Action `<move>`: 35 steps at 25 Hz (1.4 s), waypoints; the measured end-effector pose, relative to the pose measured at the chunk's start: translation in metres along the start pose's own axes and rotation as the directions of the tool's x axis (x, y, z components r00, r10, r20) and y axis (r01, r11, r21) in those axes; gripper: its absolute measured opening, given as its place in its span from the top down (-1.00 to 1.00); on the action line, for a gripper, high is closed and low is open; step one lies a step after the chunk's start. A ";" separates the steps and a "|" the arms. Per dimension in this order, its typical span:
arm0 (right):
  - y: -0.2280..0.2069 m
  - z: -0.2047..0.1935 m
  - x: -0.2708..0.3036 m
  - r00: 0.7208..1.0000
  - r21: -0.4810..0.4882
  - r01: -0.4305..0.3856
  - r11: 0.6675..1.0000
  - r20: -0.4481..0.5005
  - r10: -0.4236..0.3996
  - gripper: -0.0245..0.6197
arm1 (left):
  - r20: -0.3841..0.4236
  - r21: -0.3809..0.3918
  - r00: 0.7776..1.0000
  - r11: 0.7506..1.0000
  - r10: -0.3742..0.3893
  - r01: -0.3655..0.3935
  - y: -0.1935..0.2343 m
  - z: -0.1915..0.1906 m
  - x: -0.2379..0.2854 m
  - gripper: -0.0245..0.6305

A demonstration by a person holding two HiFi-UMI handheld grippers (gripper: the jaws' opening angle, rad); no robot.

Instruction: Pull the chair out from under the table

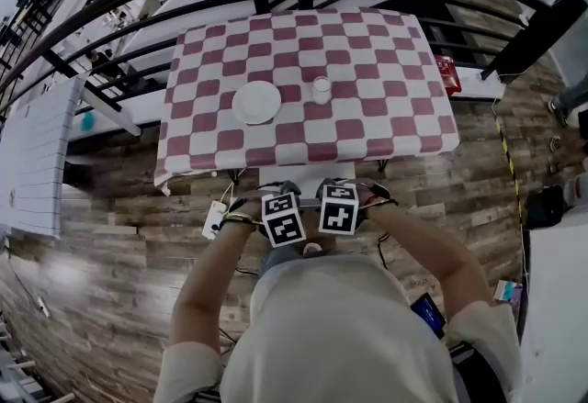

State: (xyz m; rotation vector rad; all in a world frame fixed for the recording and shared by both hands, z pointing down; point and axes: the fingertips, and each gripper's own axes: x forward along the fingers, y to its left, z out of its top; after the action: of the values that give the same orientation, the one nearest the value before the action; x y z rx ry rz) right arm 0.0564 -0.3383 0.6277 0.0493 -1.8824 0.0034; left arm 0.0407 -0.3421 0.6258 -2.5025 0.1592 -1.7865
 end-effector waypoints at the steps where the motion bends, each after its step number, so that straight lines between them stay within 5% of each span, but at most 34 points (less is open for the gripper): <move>1: -0.001 -0.001 0.001 1.000 -0.002 0.002 1.000 -0.003 -0.002 0.53 | -0.004 0.001 1.000 1.000 -0.001 0.001 0.000 -0.001 0.001 0.37; 35: -0.003 -0.014 0.014 0.997 -0.061 0.028 0.998 -0.068 -0.032 0.70 | -0.120 0.161 0.993 0.987 0.012 0.008 -0.002 -0.009 0.019 0.68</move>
State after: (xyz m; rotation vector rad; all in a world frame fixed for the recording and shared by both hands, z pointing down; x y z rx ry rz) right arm 0.0657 -0.3415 0.6452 0.0354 -1.8119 -0.0710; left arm 0.0387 -0.3428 0.6470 -2.2858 0.0209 -1.8687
